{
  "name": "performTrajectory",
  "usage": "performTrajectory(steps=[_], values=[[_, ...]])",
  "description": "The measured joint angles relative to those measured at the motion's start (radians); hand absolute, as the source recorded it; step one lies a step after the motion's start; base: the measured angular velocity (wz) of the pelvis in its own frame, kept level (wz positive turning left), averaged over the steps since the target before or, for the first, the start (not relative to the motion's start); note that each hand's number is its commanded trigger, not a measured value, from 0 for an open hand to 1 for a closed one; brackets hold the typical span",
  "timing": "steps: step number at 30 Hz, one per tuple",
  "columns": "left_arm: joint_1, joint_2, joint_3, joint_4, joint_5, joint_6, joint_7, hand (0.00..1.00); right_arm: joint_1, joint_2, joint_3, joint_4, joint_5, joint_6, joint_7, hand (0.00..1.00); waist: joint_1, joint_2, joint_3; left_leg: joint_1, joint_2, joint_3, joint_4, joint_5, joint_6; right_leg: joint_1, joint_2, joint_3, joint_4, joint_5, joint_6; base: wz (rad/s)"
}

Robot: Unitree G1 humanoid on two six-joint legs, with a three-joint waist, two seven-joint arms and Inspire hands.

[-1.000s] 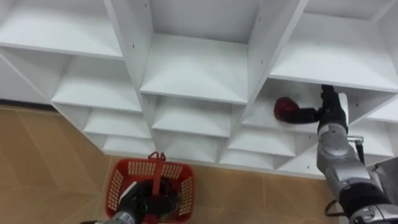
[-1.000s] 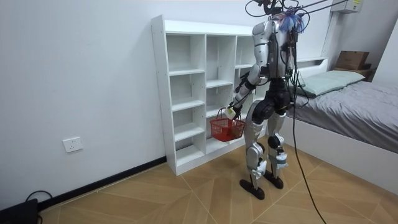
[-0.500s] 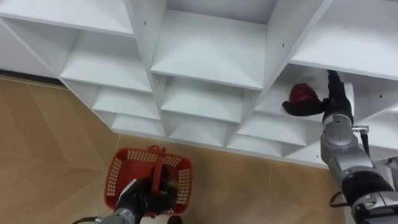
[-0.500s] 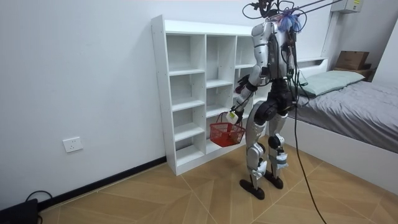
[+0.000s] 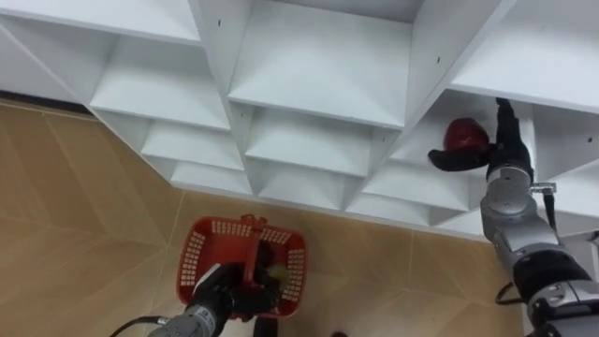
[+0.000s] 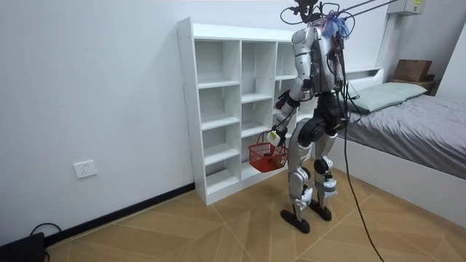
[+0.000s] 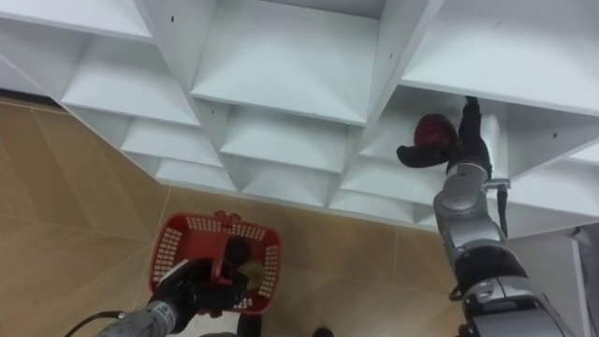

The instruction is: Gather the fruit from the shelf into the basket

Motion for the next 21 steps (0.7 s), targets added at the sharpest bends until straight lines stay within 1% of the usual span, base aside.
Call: performTrajectory(steps=[12,13,16,17,21], values=[[-0.005,-0.006,-0.001,0.01,-0.009,0.0,0.012,1.0,0.0,0.0,0.0,0.0,0.0,0.0,-0.034,0.0,0.001,-0.001,0.0009,-0.008,0.0,0.003,0.003,0.001,0.002,-0.012,-0.003,0.001,0.012,0.0,0.0,0.0],[-0.007,-0.006,-0.001,0.01,-0.009,0.0,0.014,1.0,0.0,0.0,0.0,0.0,0.0,0.0,-0.041,0.0,0.001,-0.001,0.0022,-0.009,0.0,0.004,0.003,0.001,0.003,-0.018,-0.004,0.001,0.019,0.0,0.0,0.0],[-0.012,-0.005,-0.001,0.01,-0.009,0.0,0.017,1.0,-0.001,-0.001,0.0,0.0,0.0,0.0,-0.06,0.0,0.001,-0.002,0.0024,-0.021,0.0,0.006,0.006,0.001,0.003,-0.029,-0.005,0.001,0.022,0.0,0.0,0.0],[-0.015,-0.005,0.0,0.01,-0.007,0.0,0.017,1.0,-0.001,-0.001,0.0,0.0,0.0,0.0,-0.063,0.0,0.001,-0.002,0.0043,-0.024,0.0,0.006,0.009,0.001,0.003,-0.032,-0.005,0.001,0.022,0.0,0.0,0.0],[-0.025,-0.005,0.0,0.008,-0.007,-0.001,0.017,1.0,-0.003,-0.001,-0.001,0.001,-0.009,0.0,-0.071,0.0,0.002,-0.002,0.0064,-0.045,0.0,0.007,0.019,0.002,0.003,-0.056,-0.008,-0.001,0.038,-0.001,-0.001,0.0]])
